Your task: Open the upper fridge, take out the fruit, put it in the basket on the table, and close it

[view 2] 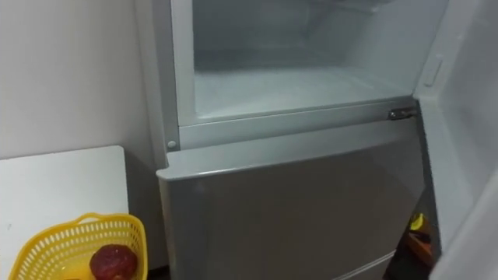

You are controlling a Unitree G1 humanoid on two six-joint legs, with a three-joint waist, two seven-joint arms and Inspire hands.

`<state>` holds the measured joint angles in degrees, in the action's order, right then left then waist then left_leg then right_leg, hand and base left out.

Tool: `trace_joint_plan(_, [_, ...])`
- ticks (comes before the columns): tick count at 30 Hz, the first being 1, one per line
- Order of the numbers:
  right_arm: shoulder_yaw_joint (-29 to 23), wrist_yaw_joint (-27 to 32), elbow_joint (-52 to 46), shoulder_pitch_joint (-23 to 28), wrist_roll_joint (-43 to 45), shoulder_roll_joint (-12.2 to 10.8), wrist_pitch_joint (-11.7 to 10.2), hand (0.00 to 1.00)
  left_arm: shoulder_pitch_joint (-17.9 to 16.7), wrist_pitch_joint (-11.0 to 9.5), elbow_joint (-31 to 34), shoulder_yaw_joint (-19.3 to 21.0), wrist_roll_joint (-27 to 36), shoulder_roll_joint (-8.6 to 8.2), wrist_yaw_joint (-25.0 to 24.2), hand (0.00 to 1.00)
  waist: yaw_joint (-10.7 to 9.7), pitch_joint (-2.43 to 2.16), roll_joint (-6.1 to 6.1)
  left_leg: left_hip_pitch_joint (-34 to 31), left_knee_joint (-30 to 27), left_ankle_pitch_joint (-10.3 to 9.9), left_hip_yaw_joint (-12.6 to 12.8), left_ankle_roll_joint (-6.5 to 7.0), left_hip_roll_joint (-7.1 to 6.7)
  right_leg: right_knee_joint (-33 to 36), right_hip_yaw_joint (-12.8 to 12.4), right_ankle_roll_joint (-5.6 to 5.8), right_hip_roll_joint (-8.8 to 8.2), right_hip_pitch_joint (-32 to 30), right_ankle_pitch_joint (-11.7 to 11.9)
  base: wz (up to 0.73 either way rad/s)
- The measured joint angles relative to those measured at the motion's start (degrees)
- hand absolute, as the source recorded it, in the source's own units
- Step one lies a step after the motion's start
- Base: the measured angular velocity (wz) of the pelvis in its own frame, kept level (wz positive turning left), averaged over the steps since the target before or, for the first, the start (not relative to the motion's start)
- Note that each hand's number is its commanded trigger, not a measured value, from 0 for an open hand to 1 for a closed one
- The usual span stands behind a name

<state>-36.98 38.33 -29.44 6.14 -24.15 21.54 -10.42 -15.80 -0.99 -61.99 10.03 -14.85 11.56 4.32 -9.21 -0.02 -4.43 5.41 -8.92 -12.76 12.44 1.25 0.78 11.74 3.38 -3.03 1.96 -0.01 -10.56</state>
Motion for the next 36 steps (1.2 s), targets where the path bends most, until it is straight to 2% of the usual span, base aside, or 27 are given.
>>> trace_joint_plan(6, [6.0,-6.9,-0.1,-0.7,2.4,-0.4,1.7,0.00,0.5,1.9,0.1,-2.2,-1.1,-0.10,-0.2,0.00,1.2,-0.12,0.14,-0.8,-0.6,0.0,-0.2,-0.02,0.47,0.0,1.2,-0.21,-0.16,-0.2,0.2,0.02])
trace_joint_plan(10, [10.2,-13.0,-0.1,-0.7,2.5,-0.4,1.9,0.00,0.6,1.9,0.0,-4.2,-1.1,-0.11,-1.0,0.00,1.7,-0.03,0.28,-0.6,-0.8,0.0,-0.2,-0.06,0.49,-0.1,1.1,-0.42,-0.02,0.3,0.4,0.01])
trace_joint_plan(12, [11.4,-16.4,0.0,-0.8,2.4,-0.4,2.9,0.00,0.5,1.9,0.0,-4.7,-1.4,-0.17,-1.1,0.00,1.8,0.09,0.44,-0.7,-0.8,0.0,-0.3,-0.10,0.59,-0.1,1.2,-0.47,-0.01,0.3,0.4,0.04])
trace_joint_plan(16, [13.9,-22.4,2.2,-0.9,5.6,-0.4,3.2,0.00,0.4,1.9,-0.3,-4.6,-4.0,-0.16,-1.2,0.00,3.6,0.13,0.49,-0.8,-0.8,0.1,-0.5,-0.14,0.68,-0.1,1.3,-0.54,-0.03,0.3,0.4,0.00])
trace_joint_plan(20, [15.8,-25.7,2.9,-1.0,7.0,-0.4,3.9,0.00,0.4,2.0,-1.0,-4.6,-4.0,-0.14,-1.2,0.00,5.2,-0.05,0.59,-0.7,-0.8,0.1,-1.0,-0.14,0.65,-0.2,1.5,-0.50,-0.11,0.4,0.4,0.05])
trace_joint_plan(22, [17.8,-27.3,4.6,-1.2,7.3,-0.4,3.9,0.00,0.0,2.1,-1.0,-4.7,-4.0,-0.20,-1.1,0.00,6.2,0.08,0.50,-0.7,-0.8,0.1,-1.0,-0.14,0.65,-0.2,1.5,-0.49,-0.09,0.4,0.4,0.00])
trace_joint_plan(25, [18.0,-29.4,5.3,-1.6,8.8,-0.4,4.0,0.00,0.0,2.1,-1.0,-4.6,-4.0,-0.40,-1.1,0.00,6.7,0.11,0.36,-0.7,-0.8,0.1,-1.1,-0.14,0.63,-0.3,1.5,-0.49,-0.10,0.8,0.4,0.01])
trace_joint_plan(31, [20.1,-33.9,6.2,-1.6,10.0,-0.4,4.3,0.00,0.1,2.1,-0.8,-4.6,-4.0,-0.44,-1.0,0.00,6.7,0.08,0.34,-0.8,-0.8,0.1,-1.6,-0.15,0.59,-1.1,1.7,-0.40,-0.07,1.2,0.5,0.04])
trace_joint_plan(36, [20.1,-34.8,6.2,-1.6,10.2,-0.4,4.3,0.00,-0.2,2.2,-0.8,-4.6,-4.0,-0.46,-1.0,0.00,6.6,-0.01,0.26,-0.8,-0.8,0.1,-1.7,-0.15,0.58,-1.1,1.9,-0.37,-0.10,1.6,0.5,0.00])
